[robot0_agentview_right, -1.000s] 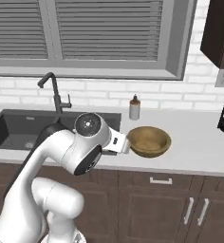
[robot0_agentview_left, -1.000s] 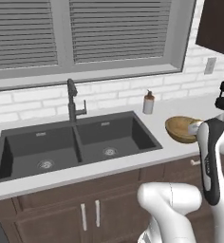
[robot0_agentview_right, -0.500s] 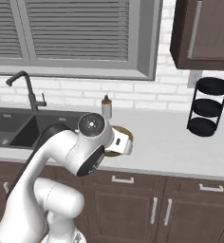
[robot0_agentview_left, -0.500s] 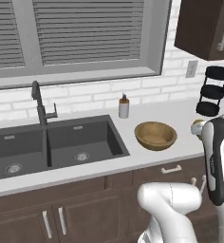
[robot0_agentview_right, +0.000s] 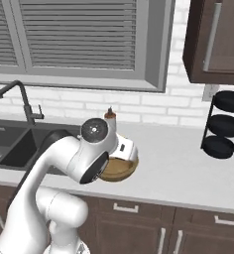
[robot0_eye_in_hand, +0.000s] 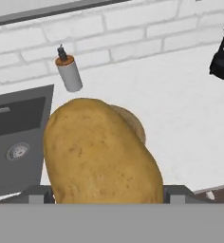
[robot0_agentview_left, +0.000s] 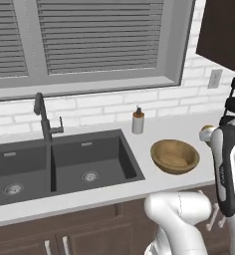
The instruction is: Pick the potato from the sink and place it in the bowl. Then pick the bowl and place it in the microwave. Then close the microwave door and press the start button.
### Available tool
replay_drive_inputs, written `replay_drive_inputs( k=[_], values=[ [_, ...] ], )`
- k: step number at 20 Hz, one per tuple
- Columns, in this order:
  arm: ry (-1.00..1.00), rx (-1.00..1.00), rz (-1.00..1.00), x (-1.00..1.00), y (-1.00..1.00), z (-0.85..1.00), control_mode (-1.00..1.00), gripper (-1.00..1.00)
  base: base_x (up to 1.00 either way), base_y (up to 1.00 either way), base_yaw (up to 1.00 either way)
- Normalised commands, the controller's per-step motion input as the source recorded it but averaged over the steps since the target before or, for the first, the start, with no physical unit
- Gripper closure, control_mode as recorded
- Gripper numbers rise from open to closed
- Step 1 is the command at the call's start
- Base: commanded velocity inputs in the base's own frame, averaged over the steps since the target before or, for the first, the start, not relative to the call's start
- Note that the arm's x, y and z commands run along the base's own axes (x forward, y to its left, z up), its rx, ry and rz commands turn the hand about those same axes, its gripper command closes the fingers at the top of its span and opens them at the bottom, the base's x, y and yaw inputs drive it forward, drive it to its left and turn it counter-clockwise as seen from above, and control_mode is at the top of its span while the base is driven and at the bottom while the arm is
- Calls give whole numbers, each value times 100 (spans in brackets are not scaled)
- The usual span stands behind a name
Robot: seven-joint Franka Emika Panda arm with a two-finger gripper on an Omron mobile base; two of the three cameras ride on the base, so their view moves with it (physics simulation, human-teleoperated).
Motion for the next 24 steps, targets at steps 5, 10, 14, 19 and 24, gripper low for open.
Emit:
replay_drive_inputs(
  k=[5, 10, 14, 19, 24],
  values=[
    [0, 0, 0, 0, 0, 0, 100, 100, 36, 10, 0],
    [2, -4, 0, 2, 9, -17, -100, 100, 4, 5, 0],
    [23, -8, 0, 21, 38, -48, -100, 100, 0, 0, 0],
    [22, -1, 0, 34, 11, -30, -100, 100, 0, 0, 0],
    [18, 0, 0, 36, 0, -26, -100, 100, 0, 0, 0]
  ],
)
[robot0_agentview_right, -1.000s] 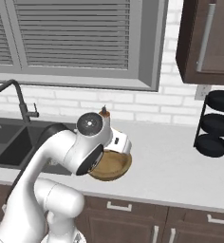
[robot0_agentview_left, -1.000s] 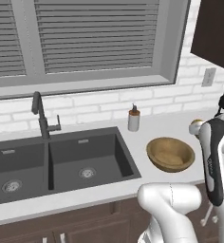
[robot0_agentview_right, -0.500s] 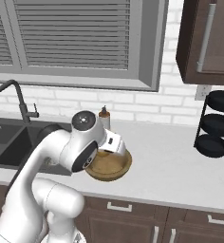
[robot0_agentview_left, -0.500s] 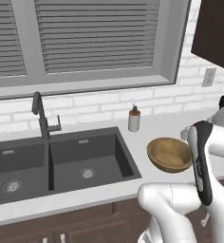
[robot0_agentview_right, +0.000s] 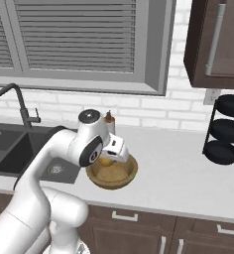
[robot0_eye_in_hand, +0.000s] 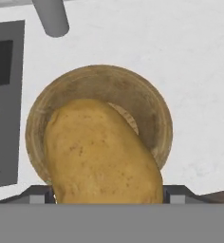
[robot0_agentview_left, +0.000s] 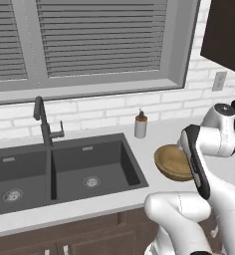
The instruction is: Pick the potato from the sink and place it in the bowl. Then pick the bowl and place it in the microwave. Then close the microwave door and press the start button.
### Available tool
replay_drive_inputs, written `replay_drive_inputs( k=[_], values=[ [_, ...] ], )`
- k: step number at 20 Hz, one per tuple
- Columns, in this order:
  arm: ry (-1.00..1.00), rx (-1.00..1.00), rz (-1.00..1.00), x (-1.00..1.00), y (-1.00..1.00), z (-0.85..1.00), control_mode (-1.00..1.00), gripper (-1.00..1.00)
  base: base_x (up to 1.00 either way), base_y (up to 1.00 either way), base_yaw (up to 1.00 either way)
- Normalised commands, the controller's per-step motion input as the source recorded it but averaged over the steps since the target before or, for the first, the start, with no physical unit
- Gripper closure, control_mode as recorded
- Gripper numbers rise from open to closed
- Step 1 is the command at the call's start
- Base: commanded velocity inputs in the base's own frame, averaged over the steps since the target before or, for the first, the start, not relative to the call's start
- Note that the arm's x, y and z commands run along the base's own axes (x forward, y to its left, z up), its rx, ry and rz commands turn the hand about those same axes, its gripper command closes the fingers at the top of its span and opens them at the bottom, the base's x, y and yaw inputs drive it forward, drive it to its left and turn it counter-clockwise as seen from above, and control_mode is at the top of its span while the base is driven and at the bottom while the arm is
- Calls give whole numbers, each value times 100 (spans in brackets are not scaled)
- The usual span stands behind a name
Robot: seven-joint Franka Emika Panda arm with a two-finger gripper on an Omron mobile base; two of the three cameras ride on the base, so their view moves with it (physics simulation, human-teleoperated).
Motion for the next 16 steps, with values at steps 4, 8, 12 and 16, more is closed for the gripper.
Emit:
replay_drive_inputs(
  k=[4, 8, 12, 16],
  values=[
    [8, 0, 0, 21, 0, -35, -100, 100, 0, 0, 0],
    [3, 0, 0, 14, 0, -48, -100, 100, 0, 0, 0],
    [0, 0, 0, 11, 0, -53, -100, 100, 0, 0, 0],
    [0, 0, 0, 14, 0, -44, -100, 100, 0, 0, 0]
  ],
)
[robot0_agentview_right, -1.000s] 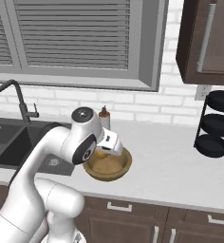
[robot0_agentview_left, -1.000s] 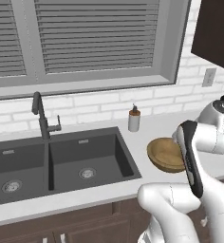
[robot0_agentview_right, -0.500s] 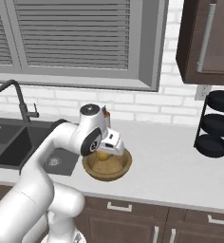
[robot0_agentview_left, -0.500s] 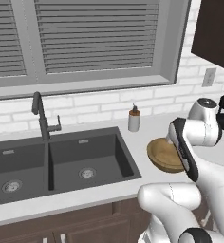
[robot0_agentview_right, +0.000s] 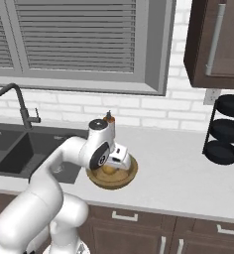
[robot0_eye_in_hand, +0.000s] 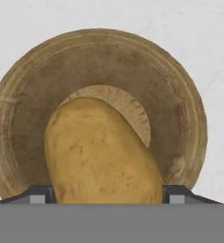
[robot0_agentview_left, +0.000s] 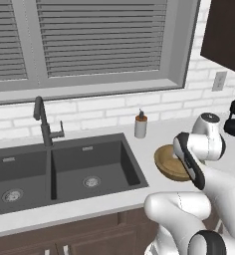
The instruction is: Pick the potato from the sink and place it in the bowl. Then pick the bowl and place it in the microwave. Then close the microwave door and press the start button.
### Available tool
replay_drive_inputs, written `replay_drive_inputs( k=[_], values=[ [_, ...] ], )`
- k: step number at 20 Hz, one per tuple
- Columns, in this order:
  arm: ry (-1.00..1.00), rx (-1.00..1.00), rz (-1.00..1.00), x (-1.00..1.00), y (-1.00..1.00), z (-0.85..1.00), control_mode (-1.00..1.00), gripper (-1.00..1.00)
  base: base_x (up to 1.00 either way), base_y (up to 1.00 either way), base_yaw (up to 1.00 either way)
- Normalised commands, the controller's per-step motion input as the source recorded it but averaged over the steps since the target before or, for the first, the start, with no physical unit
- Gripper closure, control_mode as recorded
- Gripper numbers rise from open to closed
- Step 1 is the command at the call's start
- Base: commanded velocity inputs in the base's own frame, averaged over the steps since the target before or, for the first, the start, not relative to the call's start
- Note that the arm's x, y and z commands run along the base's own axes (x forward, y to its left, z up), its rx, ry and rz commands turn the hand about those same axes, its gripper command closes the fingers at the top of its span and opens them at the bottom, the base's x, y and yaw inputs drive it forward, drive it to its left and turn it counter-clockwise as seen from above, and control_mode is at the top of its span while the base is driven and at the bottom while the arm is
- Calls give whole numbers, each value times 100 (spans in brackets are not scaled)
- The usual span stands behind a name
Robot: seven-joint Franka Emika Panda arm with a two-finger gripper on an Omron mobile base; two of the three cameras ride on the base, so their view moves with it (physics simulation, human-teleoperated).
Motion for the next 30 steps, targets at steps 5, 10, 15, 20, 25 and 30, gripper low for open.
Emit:
replay_drive_inputs(
  k=[5, 10, 15, 20, 25, 30],
  values=[
    [0, 1, 0, 19, 0, -34, -100, 100, 0, 0, 0],
    [0, 0, 0, 21, 0, -26, -100, 100, 0, 0, 0],
    [0, 0, 0, 23, 0, -31, -100, 100, 0, 0, 0],
    [2, 0, 0, 23, 0, -24, -100, 100, 0, 0, 0],
    [4, 0, 0, 25, 0, -12, -100, 100, 0, 0, 0],
    [2, 0, 0, 22, 0, -3, -100, 100, 0, 0, 0]
  ],
)
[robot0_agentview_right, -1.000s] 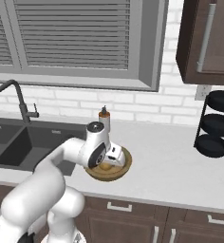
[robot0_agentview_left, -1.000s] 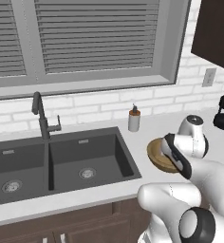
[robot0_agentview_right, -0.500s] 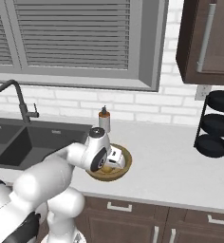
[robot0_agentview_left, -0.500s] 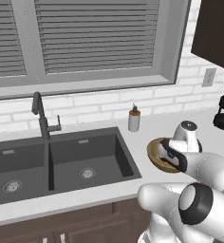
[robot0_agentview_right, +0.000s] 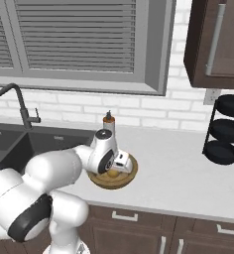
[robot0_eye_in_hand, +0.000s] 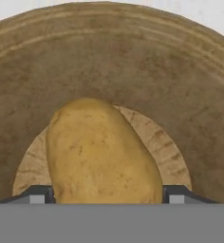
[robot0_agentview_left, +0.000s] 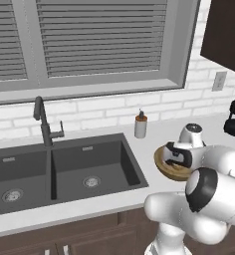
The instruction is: Pick the potato from the sink and place it in the bowl. Then pick the bowl and place it in the microwave. Then close the microwave door and press the start button.
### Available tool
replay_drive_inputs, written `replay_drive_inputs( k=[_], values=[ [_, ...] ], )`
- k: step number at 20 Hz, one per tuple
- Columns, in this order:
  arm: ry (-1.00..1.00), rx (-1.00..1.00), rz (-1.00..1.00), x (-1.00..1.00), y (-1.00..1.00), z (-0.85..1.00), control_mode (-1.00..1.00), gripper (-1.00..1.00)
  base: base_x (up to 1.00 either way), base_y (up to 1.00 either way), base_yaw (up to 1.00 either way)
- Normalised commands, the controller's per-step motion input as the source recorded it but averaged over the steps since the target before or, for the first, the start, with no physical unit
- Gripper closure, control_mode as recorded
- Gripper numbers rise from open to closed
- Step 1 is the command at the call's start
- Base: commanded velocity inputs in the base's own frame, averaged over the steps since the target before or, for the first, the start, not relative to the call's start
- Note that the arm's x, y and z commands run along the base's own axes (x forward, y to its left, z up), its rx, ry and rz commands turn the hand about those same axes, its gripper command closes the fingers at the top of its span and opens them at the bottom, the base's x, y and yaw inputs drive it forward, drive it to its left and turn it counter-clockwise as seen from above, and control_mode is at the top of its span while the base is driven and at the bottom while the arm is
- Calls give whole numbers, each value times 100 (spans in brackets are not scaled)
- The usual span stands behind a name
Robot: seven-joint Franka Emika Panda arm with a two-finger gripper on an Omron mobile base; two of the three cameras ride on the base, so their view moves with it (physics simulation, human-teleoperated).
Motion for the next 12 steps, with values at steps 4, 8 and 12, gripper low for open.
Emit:
replay_drive_inputs(
  k=[4, 8, 12],
  values=[
    [0, 0, 0, 15, 0, -23, -100, 100, 0, 0, 0],
    [0, 0, 0, 10, 0, -43, -100, 100, 0, 0, 0],
    [0, 0, 0, 11, 0, -36, -100, 100, 0, 0, 0]
  ],
)
